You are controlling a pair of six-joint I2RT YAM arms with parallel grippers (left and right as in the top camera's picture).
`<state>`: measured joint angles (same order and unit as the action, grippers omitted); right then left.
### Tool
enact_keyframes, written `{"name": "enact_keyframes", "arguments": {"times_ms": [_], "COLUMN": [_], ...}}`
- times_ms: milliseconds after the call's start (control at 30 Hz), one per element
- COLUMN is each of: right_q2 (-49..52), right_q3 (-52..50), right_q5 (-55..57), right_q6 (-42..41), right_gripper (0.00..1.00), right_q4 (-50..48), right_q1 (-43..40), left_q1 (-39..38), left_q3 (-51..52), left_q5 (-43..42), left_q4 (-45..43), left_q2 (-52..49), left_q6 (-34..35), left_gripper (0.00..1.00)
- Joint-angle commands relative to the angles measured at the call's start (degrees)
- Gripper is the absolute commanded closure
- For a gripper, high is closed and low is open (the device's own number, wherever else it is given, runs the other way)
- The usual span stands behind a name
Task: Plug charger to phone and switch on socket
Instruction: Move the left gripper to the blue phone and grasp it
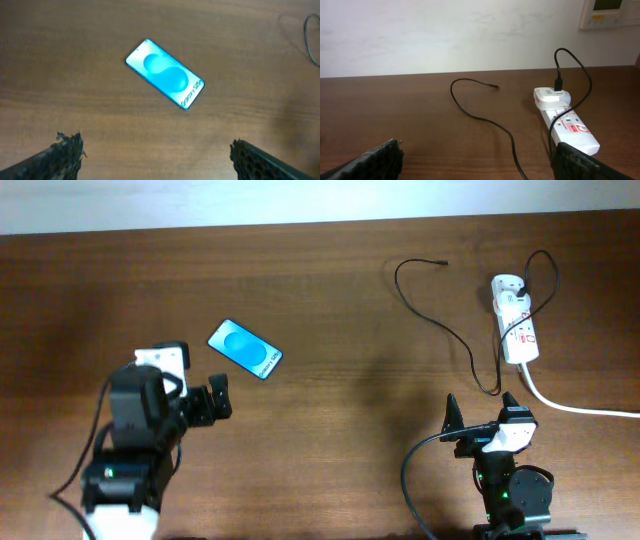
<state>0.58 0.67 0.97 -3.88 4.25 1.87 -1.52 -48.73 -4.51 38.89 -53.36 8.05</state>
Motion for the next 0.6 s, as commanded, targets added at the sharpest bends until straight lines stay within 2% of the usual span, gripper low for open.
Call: {"name": "enact_keyframes", "arguments": {"times_ms": [0, 300, 533, 567], "right_q2": [-0.4, -0.4, -0.4, -0.4], "right_q3": [-0.3, -0.3, -0.3, -0.3], "right_q5": [-0.3, -0.3, -0.3, -0.3], "right_q6": [0.3, 0.3, 0.3, 0.3], "right_gripper": [0.01, 0.01, 0.02, 0.02], "right_q4": [0.3, 0.3, 0.3, 0.3], "right_q1": [0.4, 0.4, 0.4, 0.4], "left_q1": [0.3, 0.3, 0.3, 0.2], "left_q3": [-8.6, -18.0, -18.1, -18.1], "left_q5": [0.0, 1.0, -0.3, -0.4], "left_q4": [4.0, 11.3, 15.9, 16.3], "left_q2": [-7.2, -18.6, -18.7, -18.7], "left_q6": [0.8, 6.1, 6.1, 8.4], "left_gripper": [0.01, 0.01, 0.01, 0.01]}}
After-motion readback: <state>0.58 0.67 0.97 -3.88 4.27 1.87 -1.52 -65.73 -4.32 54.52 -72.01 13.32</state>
